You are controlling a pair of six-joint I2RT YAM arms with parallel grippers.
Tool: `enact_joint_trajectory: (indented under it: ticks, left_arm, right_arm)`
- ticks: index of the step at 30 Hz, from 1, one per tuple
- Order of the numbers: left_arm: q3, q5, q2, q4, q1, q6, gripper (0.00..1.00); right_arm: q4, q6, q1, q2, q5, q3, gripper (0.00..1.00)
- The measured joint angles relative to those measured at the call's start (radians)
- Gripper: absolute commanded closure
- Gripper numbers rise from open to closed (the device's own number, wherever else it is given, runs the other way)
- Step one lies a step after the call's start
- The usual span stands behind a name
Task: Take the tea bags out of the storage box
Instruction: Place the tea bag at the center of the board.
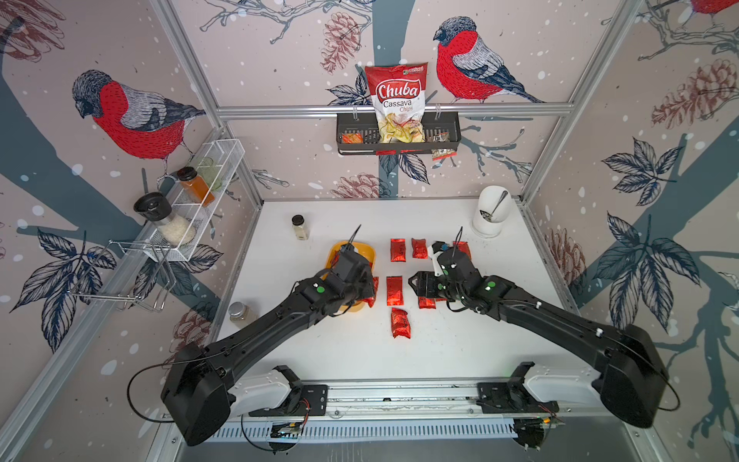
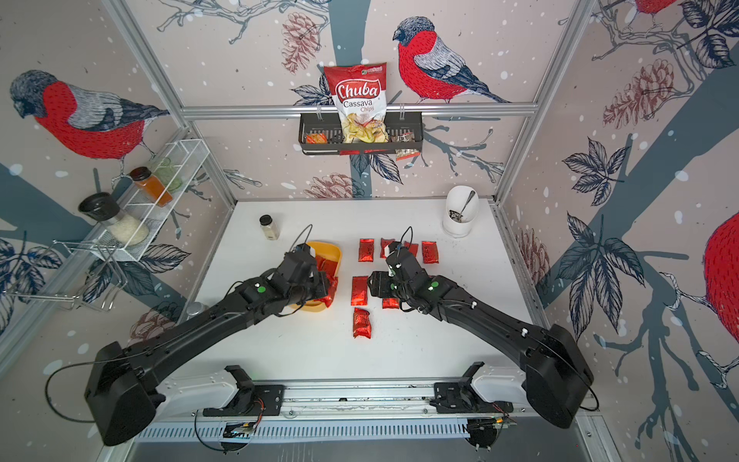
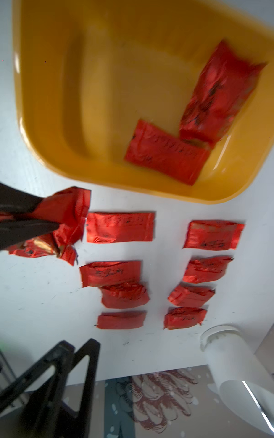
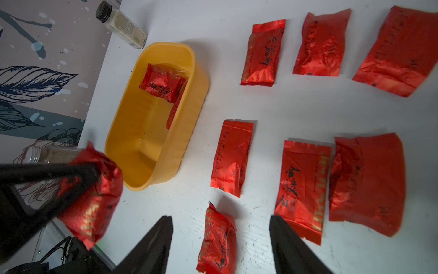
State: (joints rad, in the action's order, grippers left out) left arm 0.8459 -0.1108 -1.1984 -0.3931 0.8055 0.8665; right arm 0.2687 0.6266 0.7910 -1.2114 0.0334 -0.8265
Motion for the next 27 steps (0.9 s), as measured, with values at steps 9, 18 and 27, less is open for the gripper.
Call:
enact_joint_trajectory:
  ticks: [9,18,27]
  left_arm:
    - [-0.05,-0.155,-0.184,0.234,0.304,0.333,1.0]
    - [0.127,-0.177,-0.528,0.401,0.4,0.448,1.0]
    - [0.14,-0.156,-0.646,0.457,0.4,0.504,0.89]
  right_arm:
    - [0.087,0.031,-0.018,0.307,-0.042,0.161,0.29]
    - [0.167,0.076,-0.021,0.504,-0.066,0.227,0.29]
    - [0.214,0.084,-0.021,0.558,-0.084,0.233,0.28]
